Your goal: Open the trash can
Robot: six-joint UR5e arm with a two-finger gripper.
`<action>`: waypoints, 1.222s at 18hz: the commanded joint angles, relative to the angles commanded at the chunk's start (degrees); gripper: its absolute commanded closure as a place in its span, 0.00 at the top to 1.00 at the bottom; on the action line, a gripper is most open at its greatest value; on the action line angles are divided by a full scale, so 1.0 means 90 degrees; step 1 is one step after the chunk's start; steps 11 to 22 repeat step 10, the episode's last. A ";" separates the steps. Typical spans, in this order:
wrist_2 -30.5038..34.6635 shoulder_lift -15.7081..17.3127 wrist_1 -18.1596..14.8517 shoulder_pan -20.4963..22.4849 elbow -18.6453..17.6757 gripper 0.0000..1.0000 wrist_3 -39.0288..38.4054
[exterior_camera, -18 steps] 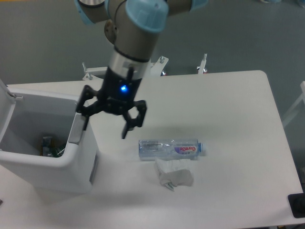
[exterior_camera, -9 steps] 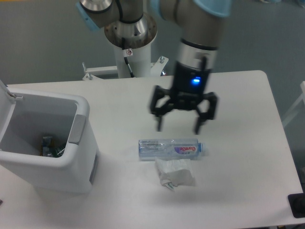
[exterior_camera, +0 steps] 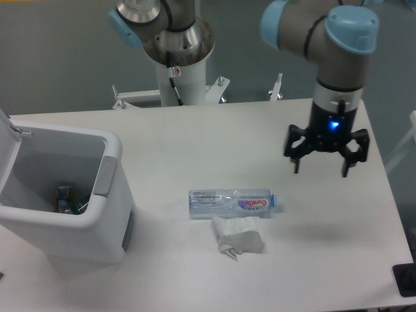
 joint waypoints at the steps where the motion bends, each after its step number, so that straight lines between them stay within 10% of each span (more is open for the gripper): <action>1: 0.0165 -0.0029 0.0029 0.0029 -0.0029 1.00 0.0457; 22: 0.0977 -0.0186 0.0010 0.0088 -0.0185 1.00 0.1390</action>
